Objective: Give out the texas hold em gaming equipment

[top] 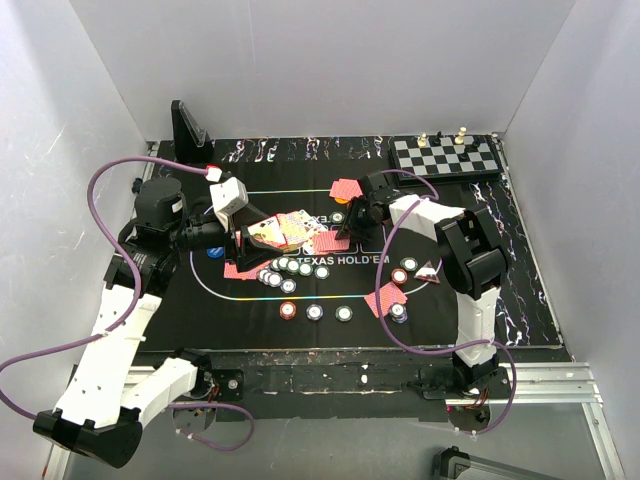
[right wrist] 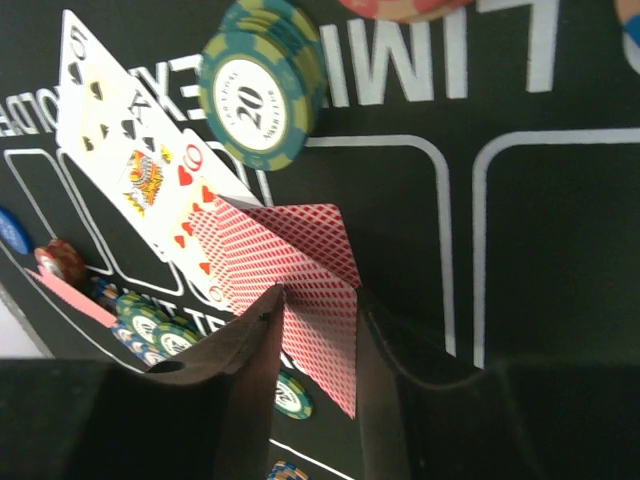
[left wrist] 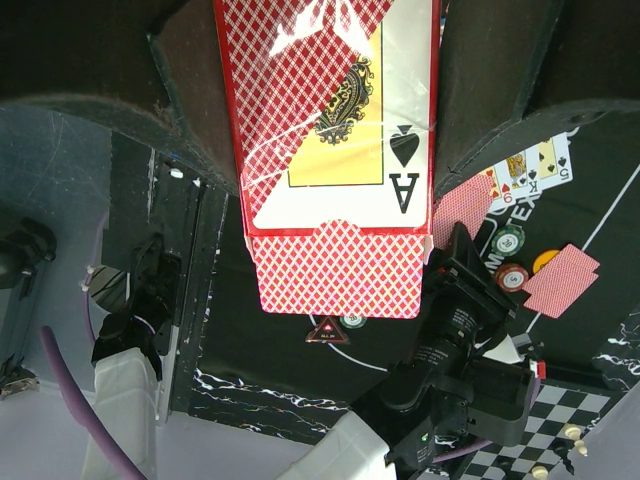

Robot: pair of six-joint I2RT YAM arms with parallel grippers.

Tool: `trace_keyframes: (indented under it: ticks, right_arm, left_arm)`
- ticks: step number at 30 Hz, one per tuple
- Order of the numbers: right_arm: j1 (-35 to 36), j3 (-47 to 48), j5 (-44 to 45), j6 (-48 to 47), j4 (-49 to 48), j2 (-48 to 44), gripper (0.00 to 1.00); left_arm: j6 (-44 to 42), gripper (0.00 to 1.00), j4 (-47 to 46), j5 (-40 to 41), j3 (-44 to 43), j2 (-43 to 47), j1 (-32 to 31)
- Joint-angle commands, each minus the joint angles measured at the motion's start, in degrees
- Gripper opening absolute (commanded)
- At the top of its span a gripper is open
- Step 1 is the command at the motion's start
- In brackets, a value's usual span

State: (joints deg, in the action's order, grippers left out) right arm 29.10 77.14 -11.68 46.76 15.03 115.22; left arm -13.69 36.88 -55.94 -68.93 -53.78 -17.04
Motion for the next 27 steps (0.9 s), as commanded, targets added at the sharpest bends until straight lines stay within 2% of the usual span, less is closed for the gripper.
trace_keyframes:
  ticks: [1,5,10,19,27]
  right_arm:
    - [0.0,0.3,3.8,-0.9,4.2,-2.1,0.47]
    - [-0.1,-0.3,5.7,-1.3,7.2,-3.2,0.63]
    - [-0.1,-0.1,8.2,-3.2,11.2,-6.0,0.73]
    - [3.1,3.0,8.6,-9.6,17.7,-22.8,0.72]
    - [12.0,15.6,9.1,-15.2,29.7,-26.3,0.68]
  left_arm:
    - [-0.2,0.00,-0.4,-1.6,-0.8,0.7,0.2]
    - [0.1,0.00,-0.3,-1.8,-0.9,0.7,0.1]
    - [0.0,0.00,-0.4,-1.9,-0.8,0.7,0.1]
    - [-1.2,0.00,-0.4,-1.6,0.7,0.7,0.2]
    - [-2.9,0.00,0.1,-1.6,2.0,-0.3,0.1]
